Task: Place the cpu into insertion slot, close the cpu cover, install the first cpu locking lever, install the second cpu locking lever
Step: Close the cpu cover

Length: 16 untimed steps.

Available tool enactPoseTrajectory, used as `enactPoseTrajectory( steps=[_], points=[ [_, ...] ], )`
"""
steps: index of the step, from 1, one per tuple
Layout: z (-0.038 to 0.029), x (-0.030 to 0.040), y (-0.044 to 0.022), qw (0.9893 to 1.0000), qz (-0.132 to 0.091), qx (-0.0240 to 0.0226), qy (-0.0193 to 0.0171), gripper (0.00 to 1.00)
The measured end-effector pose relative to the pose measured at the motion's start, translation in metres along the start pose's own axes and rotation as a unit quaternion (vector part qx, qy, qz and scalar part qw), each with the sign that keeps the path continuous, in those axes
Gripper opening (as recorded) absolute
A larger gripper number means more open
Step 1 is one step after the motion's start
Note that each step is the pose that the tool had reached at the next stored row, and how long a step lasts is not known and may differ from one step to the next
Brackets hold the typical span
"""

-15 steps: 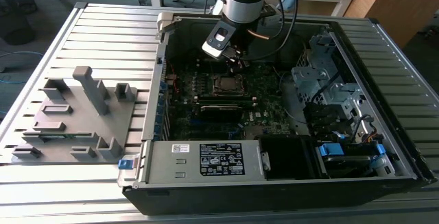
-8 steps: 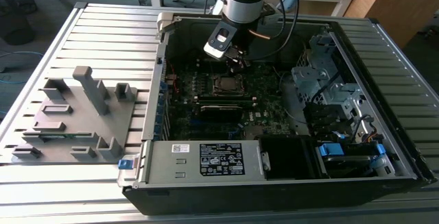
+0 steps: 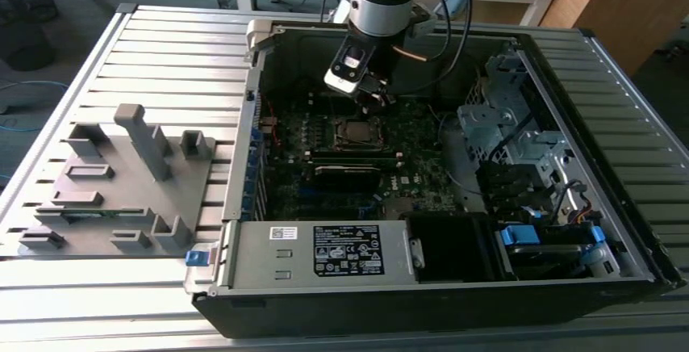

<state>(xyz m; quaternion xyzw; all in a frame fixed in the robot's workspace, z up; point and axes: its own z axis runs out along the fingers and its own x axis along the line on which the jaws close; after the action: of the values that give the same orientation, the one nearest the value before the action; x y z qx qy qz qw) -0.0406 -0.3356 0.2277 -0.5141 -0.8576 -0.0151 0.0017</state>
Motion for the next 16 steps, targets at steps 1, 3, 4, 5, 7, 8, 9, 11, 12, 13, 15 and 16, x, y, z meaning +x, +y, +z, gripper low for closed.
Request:
enactPoseTrajectory(
  steps=[1,3,4,5,7,8,9,11,12,13,15,16],
  points=[
    [0.0,0.0,0.0,1.0,-0.004,0.0001,0.0001,0.1],
    [0.0,0.0,0.0,0.9999,-0.011,0.0002,0.0002,0.1],
    [0.0,0.0,0.0,0.9999,-0.015,0.0003,0.0004,0.1],
    [0.0,0.0,0.0,0.9998,-0.019,0.0004,0.0005,0.1],
    [0.0,0.0,0.0,0.9995,-0.031,0.0006,0.0008,0.1],
    [0.0,0.0,0.0,0.9993,-0.037,0.0007,0.0009,0.1],
    [0.0,0.0,0.0,0.999,-0.044,0.0008,0.0011,0.1],
    [0.0,0.0,0.0,0.9984,-0.056,0.001,0.0013,0.1],
    [0.0,0.0,0.0,0.9981,-0.061,0.0011,0.0015,0.1],
    [0.0,0.0,0.0,0.9978,-0.067,0.0013,0.0016,0.1],
    [0.0,0.0,0.0,0.9971,-0.076,0.0014,0.0018,0.1],
    [0.0,0.0,0.0,0.9967,-0.081,0.0015,0.0019,0.1]
  ],
)
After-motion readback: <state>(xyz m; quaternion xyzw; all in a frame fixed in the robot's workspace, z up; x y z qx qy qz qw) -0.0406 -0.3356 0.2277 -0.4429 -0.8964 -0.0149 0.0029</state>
